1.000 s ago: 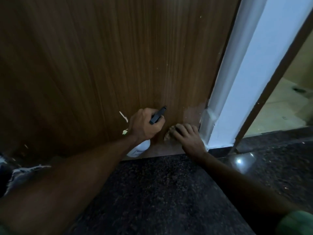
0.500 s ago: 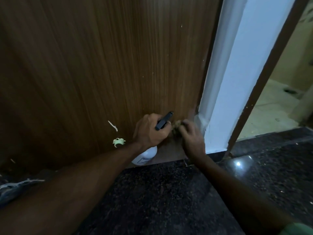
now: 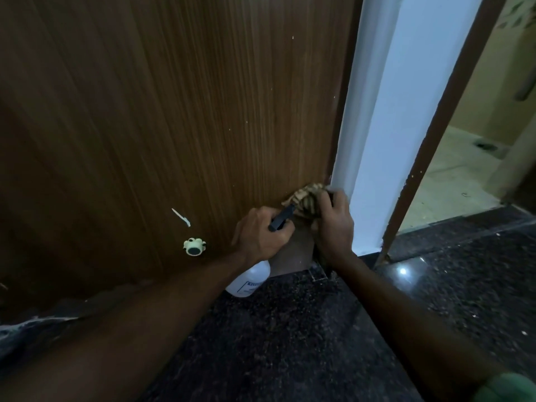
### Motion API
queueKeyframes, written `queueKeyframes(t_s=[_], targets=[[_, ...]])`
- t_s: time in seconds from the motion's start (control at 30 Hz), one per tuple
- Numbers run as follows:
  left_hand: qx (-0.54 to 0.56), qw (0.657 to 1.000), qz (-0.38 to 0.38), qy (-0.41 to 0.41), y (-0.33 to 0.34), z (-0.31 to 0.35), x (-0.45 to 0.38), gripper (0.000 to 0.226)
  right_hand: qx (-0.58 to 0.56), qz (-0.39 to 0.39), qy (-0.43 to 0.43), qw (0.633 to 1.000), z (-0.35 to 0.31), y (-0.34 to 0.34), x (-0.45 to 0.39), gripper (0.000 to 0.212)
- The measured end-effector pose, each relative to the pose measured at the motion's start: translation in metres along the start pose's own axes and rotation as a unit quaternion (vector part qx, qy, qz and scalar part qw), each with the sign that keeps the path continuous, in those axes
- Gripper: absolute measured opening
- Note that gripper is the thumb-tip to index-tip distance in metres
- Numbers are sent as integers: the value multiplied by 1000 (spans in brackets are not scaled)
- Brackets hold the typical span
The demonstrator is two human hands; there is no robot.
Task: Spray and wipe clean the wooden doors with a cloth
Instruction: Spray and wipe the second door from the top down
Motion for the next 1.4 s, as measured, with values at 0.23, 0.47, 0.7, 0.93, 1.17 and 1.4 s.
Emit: queueKeyframes(t_s=[0.23, 0.47, 0.7, 0.93, 1.17, 1.4], targets=[[0, 1000, -18, 9, 6, -21, 10, 43, 86, -112, -384, 913, -15, 0, -4, 20], [-118, 990, -65, 35, 30, -54, 27, 35, 98, -160, -657, 730, -15, 18, -9, 9], [-122, 990, -60, 29, 52, -72, 44, 23, 61, -205, -619, 756, -10, 81, 98, 23], [-19, 999, 7, 46, 36, -71, 34, 25, 22, -85, -516, 852, -35, 74, 62, 12], [-16, 1000, 18, -6, 21, -92, 30, 41, 39, -212, -584, 783, -1, 105, 114, 27], [-29, 999, 2, 26, 20, -93, 39, 32, 71, -89, -502, 857, -23, 84, 72, 37]])
Point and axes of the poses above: each hand's wrist, its own x-axis away from the middle knuckle, its own y-axis out of the palm, z = x × y, the point moved 7 cm from there along -x, towards the middle knuckle, and after that the axes turned 8 degrees about -y, right-handed, at the moved point
